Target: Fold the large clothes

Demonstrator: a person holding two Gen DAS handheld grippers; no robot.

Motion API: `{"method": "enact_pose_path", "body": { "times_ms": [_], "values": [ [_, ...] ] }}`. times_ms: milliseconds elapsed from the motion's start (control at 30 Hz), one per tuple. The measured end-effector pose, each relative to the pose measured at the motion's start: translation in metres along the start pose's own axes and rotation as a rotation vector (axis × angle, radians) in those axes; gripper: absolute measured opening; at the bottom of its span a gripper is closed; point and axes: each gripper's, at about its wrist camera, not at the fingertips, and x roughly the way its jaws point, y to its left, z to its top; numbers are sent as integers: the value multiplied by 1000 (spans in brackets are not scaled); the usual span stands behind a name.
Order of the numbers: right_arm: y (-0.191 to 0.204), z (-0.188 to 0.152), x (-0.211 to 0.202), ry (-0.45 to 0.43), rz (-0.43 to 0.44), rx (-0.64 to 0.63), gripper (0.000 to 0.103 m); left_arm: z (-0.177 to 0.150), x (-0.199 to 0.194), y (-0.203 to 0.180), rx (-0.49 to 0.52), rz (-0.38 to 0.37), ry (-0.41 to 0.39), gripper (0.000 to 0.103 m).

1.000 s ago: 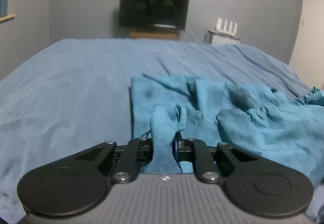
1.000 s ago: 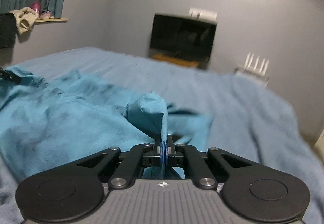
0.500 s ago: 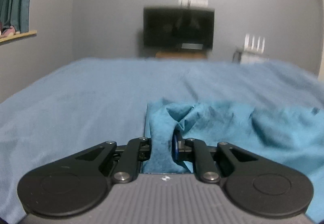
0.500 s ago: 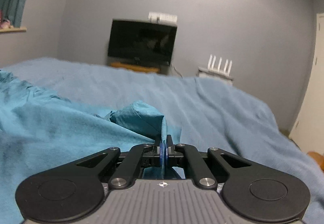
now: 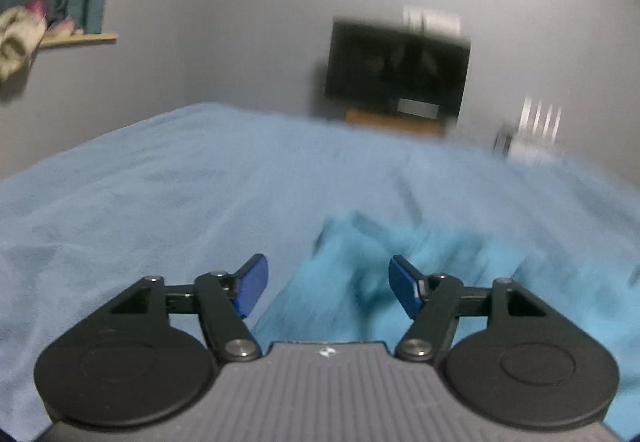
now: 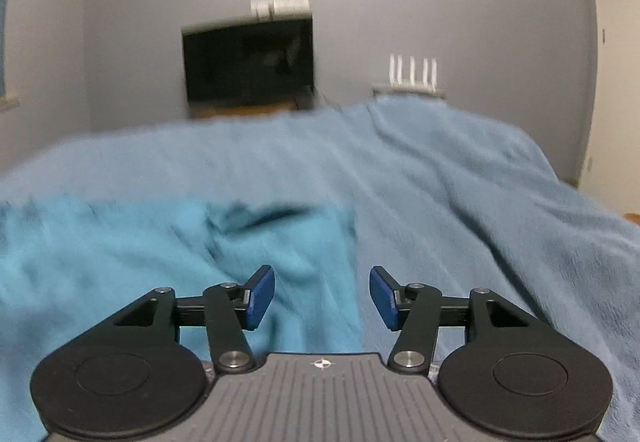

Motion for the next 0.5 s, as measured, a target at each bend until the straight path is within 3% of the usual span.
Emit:
{"method": "enact_pose_path", "body": {
  "times_ms": [167,233,300,433,500],
  "values": [
    [34,8,-16,-37,227,-48,60,13,-23,-34,38,-159,-69,73],
    [52,1,-14,-7,278,-123,60,1,-21,-59,85,-263,-18,75],
    [66,-11,-12,17,302,-203,60,-18,-14,-85,166,-320,50,75],
    [82,-33,3,104,280,-269,61,-67,4,-125,369,-318,198,76],
    [78,-41,14,144,251,-258,67,-84,14,-129,399,-289,219,78]
  ]
}}
